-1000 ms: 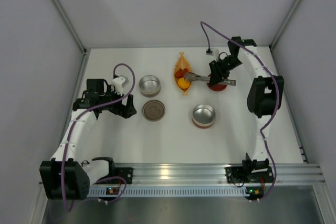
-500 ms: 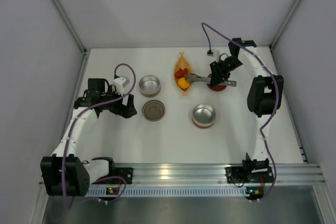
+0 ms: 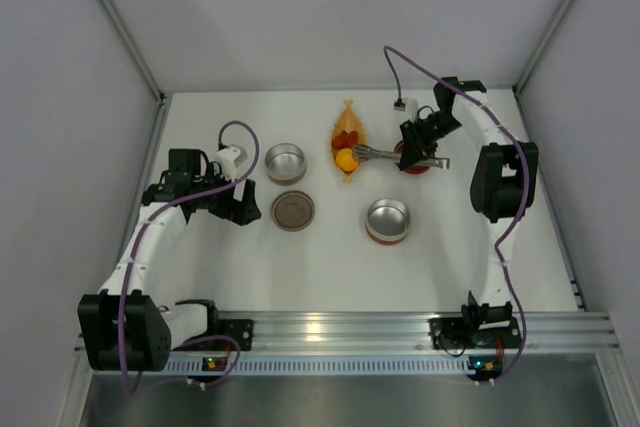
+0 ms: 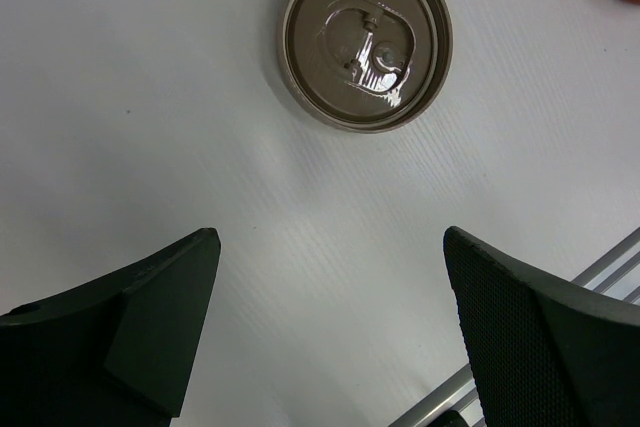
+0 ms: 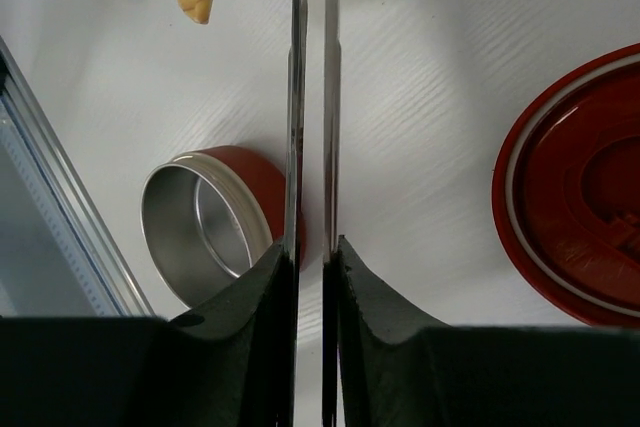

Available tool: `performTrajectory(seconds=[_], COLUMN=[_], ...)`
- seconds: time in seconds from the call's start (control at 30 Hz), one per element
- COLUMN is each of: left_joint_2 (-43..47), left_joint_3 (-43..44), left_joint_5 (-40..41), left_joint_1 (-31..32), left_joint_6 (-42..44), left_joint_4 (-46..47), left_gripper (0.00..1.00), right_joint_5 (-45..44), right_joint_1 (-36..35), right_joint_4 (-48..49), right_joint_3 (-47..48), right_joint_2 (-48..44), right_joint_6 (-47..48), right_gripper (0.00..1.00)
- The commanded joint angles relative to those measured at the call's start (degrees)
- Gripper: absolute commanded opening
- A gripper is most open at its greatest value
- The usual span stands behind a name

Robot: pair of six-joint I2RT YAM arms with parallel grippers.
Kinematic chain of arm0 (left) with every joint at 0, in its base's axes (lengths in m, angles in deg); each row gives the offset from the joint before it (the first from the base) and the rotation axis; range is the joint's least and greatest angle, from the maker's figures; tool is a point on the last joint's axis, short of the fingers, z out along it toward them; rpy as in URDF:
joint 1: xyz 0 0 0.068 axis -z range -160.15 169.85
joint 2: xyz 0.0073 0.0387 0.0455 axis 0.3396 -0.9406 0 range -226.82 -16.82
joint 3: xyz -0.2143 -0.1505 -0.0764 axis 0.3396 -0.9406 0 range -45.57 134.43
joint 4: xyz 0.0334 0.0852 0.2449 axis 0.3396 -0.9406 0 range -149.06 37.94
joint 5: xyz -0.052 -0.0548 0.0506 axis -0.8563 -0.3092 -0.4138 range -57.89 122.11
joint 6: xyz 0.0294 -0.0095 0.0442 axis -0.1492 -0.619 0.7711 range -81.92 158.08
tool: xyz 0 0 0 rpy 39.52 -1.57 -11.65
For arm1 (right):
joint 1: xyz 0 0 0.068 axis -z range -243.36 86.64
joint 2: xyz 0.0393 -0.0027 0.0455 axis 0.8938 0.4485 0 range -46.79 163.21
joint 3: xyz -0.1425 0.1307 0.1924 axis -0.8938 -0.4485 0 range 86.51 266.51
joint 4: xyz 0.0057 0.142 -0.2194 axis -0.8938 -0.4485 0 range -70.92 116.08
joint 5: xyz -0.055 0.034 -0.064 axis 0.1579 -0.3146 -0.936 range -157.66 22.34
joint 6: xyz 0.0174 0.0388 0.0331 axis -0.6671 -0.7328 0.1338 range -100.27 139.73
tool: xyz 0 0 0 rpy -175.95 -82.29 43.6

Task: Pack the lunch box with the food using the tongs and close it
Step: Pick up the fake food from the plate.

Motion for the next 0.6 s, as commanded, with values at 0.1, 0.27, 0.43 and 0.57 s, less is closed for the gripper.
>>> performTrajectory(seconds=[0.1, 0.27, 0.43, 0.57], left_joint_2=[-0.1, 0.6, 0.8, 0.2], left_joint_3=[1.0, 1.1, 1.2, 1.8], left_joint_5=[-1.5, -1.4, -0.8, -1.1], left_joint_1=[-0.3, -0.3, -0.3, -0.4], left_joint_6=[-0.4, -0.8, -1.9, -3.2], left_joint_4=[2.0, 1.8, 2.3, 2.5], left_gripper=[0.98, 0.98, 0.98, 0.98], right_joint_5=[4.2, 5.4, 6.7, 6.1], right_joint_1=[0.3, 0.3, 0.0, -1.7], right_joint_4=[-0.1, -0.8, 0.5, 4.5], right_joint_3=[0.7, 0.4, 2.5, 2.7], right_joint_2=[-1.7, -5.8, -9.4, -12.4], right_joint_6=[-0.9, -2.3, -7.2, -12.3], right_gripper=[0.09, 0.0, 0.0, 0.0])
